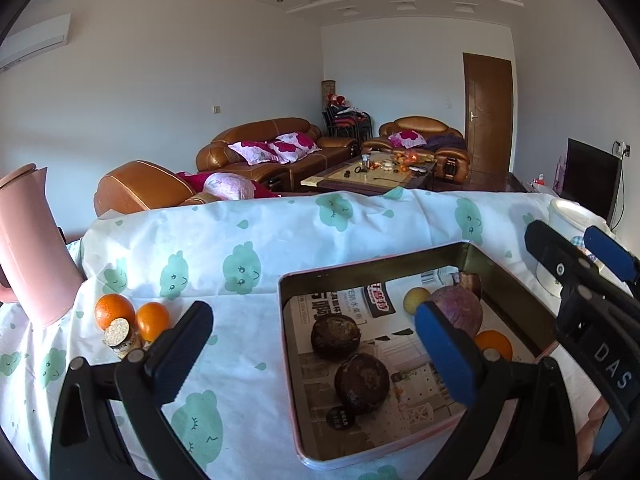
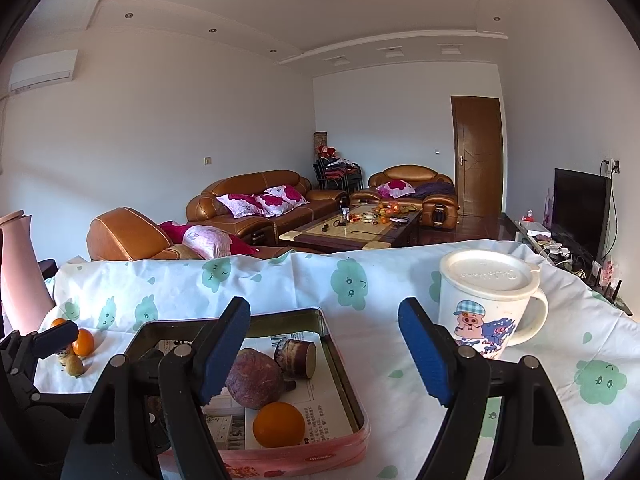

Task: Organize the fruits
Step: 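Release the purple fruit into the tin with the right tool while the left drops the brown fruit, then grasp the kiwi with the right tool while the left tool grasps the small jar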

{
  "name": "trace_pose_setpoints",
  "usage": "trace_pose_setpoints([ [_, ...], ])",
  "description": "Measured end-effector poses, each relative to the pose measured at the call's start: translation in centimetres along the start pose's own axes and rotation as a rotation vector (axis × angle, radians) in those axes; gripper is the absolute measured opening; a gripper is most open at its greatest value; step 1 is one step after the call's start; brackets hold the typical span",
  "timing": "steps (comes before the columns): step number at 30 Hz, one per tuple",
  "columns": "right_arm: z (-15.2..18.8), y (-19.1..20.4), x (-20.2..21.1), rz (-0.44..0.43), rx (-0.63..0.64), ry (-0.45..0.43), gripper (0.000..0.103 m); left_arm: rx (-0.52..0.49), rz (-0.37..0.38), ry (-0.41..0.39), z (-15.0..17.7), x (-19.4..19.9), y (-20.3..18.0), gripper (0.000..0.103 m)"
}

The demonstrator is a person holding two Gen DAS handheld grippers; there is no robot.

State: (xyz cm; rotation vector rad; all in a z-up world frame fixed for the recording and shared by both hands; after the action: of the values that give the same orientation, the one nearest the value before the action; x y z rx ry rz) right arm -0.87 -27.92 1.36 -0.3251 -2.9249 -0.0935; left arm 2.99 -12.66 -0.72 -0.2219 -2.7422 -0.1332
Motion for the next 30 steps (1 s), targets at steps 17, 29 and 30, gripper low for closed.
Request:
trace_pose_setpoints([
  [17, 1.1, 2.2, 2.4, 0.006, -0.064, 0.045, 0.078, -0.009, -0.045, 0.0, 0.7, 1.1, 5.2, 0.103],
  [29, 1.9, 9.0, 3.0, -0.119, -0.005, 0.089, 0.078, 0.043, -0.145, 0.038, 1.4, 0.3, 12.1, 0.103],
  [30, 1.9, 9.6, 3.0, -0.13, -0.005, 0.092, 0.078, 0.048, -0.156, 0.04, 1.4, 0.2, 12.8, 0.103],
])
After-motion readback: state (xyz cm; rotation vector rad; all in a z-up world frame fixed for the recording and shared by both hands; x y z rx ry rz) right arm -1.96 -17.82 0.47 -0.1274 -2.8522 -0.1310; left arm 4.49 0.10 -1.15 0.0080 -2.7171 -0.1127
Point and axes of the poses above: each gripper's, at about its wrist camera, not at the fingertips, and x roughly against the way its jaws point, y to its left, z to its underside, the point moved 2 cm from there along -x, roughly the way its jaws point, and after that the axes turned 6 degrees about -y, right-handed, at the moved point
